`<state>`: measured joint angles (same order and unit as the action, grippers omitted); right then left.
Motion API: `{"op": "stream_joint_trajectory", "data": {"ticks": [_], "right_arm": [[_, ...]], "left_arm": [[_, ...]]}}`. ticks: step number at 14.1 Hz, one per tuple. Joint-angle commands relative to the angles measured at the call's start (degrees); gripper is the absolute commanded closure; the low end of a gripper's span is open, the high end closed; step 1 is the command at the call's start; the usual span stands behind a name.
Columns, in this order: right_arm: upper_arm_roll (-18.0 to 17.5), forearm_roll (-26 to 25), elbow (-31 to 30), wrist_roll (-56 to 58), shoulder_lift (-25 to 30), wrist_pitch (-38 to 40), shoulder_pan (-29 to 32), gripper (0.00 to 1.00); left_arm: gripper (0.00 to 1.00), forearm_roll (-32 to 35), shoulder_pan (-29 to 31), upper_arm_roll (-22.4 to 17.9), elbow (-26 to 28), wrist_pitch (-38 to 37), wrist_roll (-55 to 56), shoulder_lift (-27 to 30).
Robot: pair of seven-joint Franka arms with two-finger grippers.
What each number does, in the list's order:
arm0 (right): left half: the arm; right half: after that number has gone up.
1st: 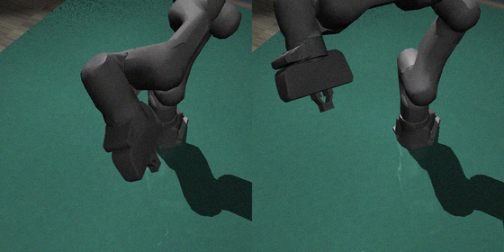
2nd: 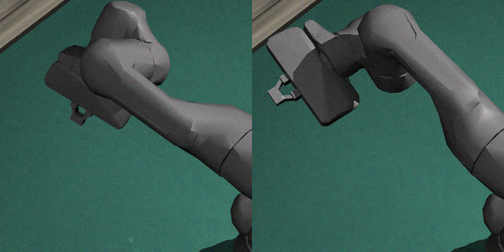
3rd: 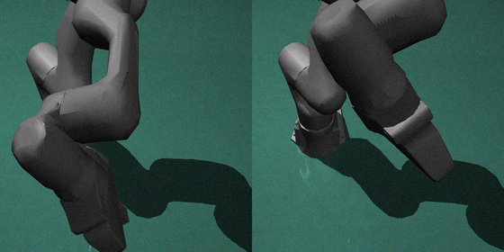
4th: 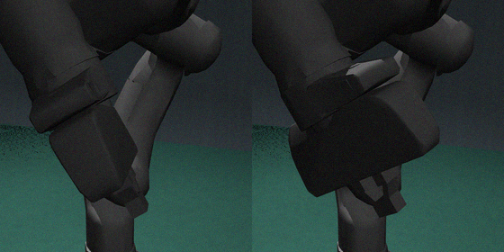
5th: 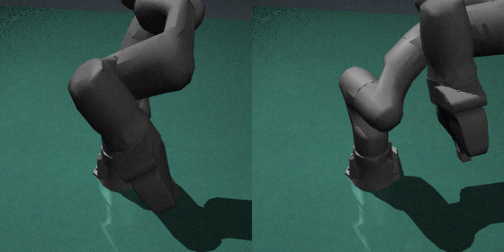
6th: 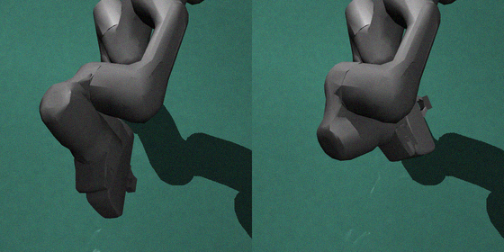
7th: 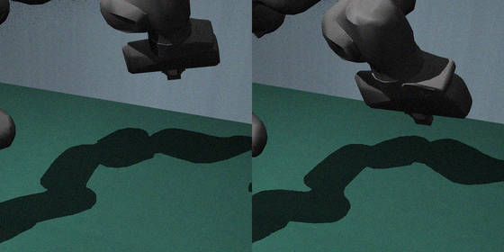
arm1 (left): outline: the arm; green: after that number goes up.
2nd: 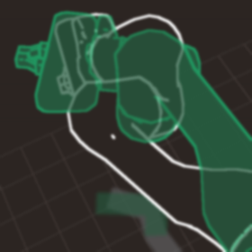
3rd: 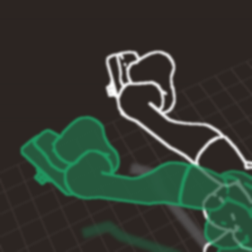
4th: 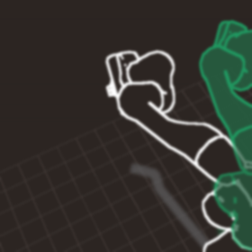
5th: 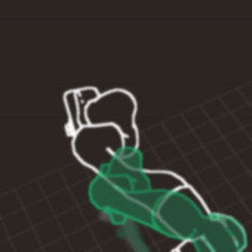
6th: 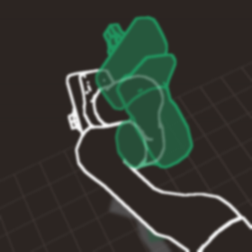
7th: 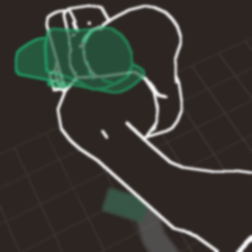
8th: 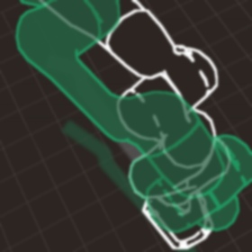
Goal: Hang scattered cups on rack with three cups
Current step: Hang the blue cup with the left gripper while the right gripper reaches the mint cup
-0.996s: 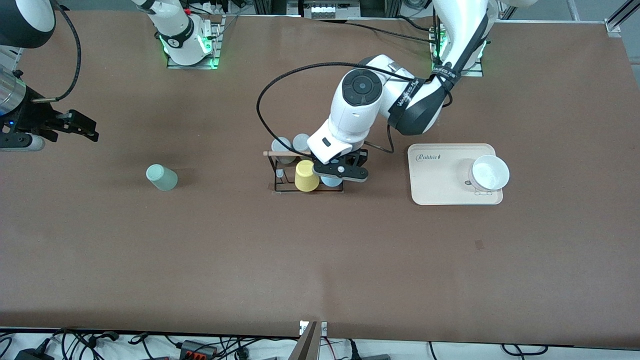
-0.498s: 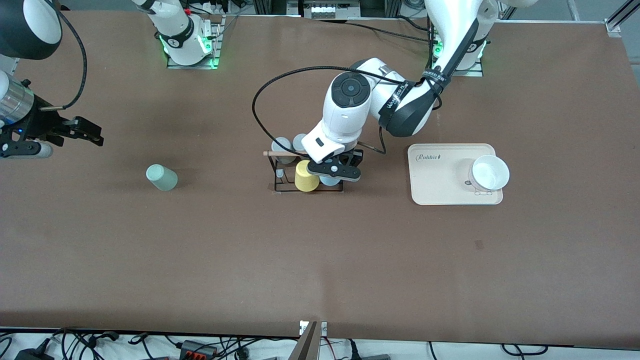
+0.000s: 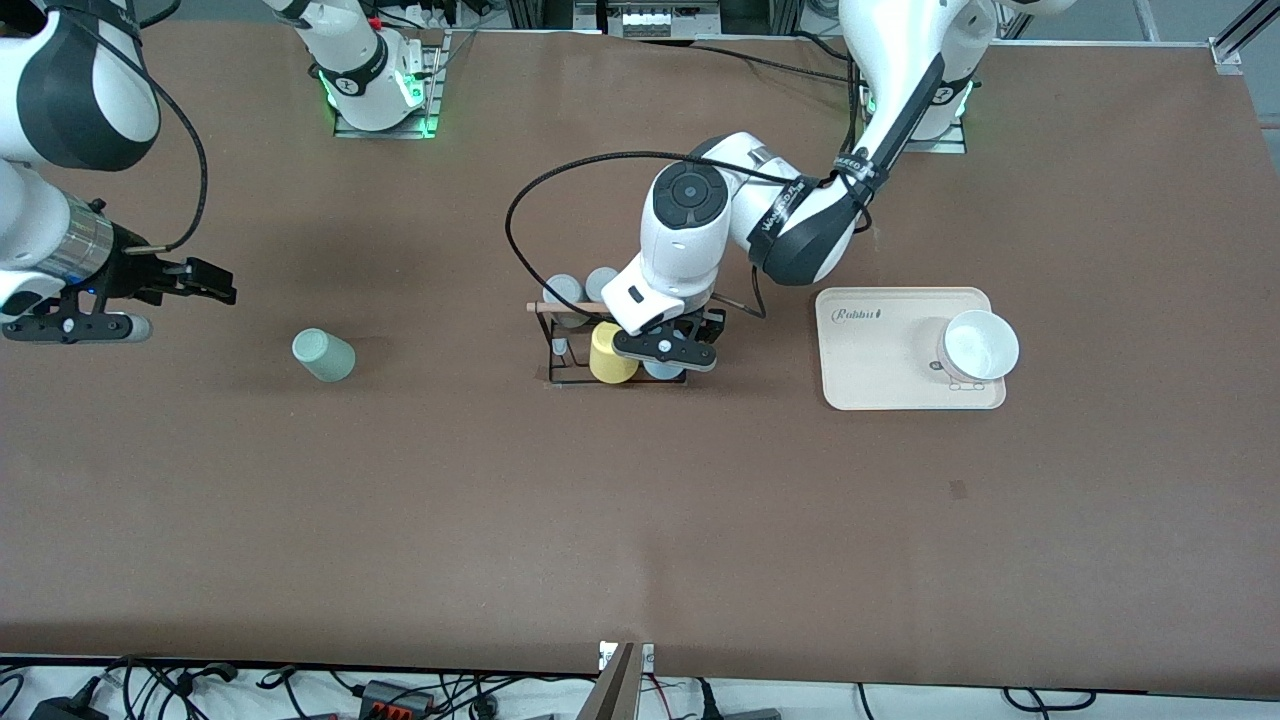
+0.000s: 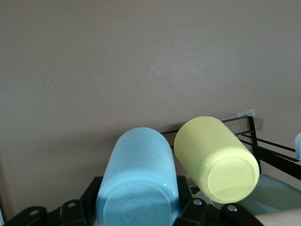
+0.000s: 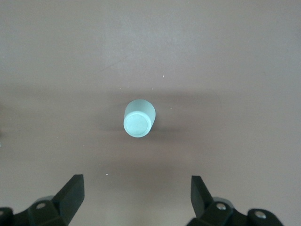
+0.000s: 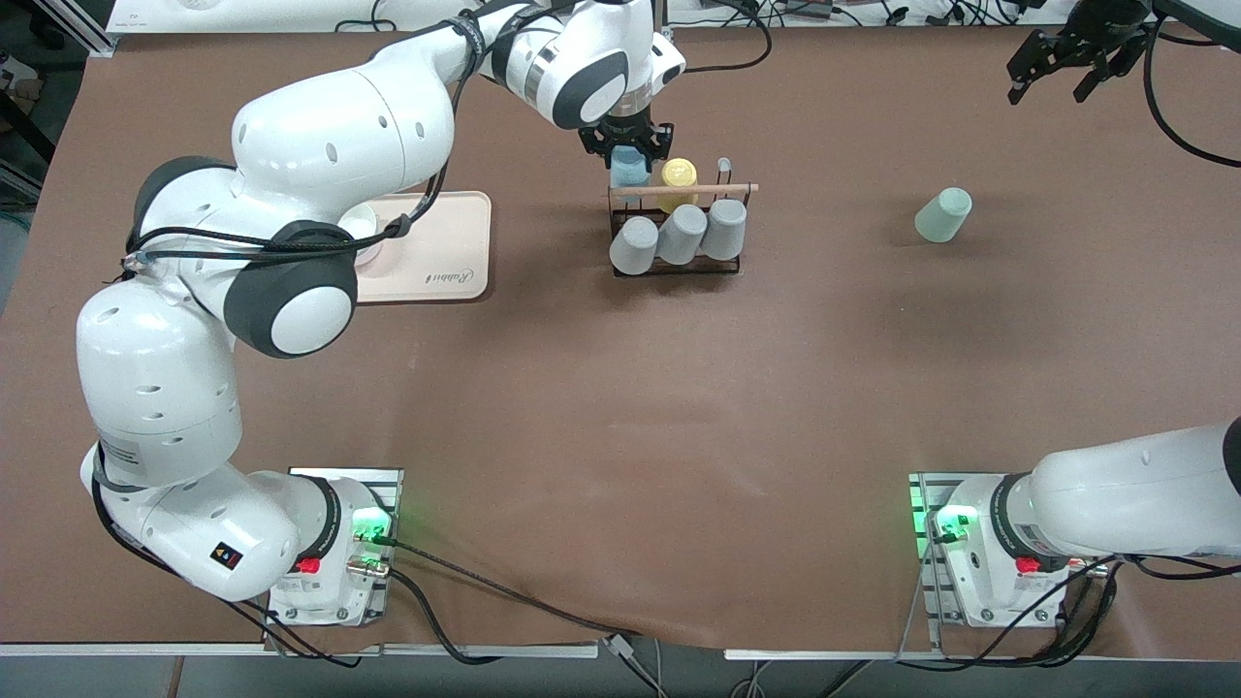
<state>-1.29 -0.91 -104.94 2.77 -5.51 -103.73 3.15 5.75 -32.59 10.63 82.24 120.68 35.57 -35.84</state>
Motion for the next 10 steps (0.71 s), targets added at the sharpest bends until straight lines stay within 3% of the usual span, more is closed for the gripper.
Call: {"op": "stream_joint_trajectory", "data": {"ticks": [1,8,9,10], "right_arm": [[-0.5,-0.8,-0.5,0.0,-1.3,-1.5,0.3,0.00],[-0.5,-0.8,-0.4,0.0,-4.3,-2.0,-0.3,0.00],[-0.5,-0.8,-0.4,0.0,-4.9,-2.4,-0.3,0.00],[-0.5,-0.8,-0.4,-0.1,-5.6,-2.6,-0.5,0.00]], "left_arm": [[0.70,1.2,-0.6,-0.3,-1.2,0.0,-0.1,-0.8],[0.70,1.3,-1.2,-0.3,-0.6,2.8,-0.2,-3.1],[0.64,1.3,-1.2,-0.3,-0.6,2.8,-0.2,-3.0],[0.48,1.3,-1.1,-0.3,-0.6,2.8,-0.2,-3.0]]}}
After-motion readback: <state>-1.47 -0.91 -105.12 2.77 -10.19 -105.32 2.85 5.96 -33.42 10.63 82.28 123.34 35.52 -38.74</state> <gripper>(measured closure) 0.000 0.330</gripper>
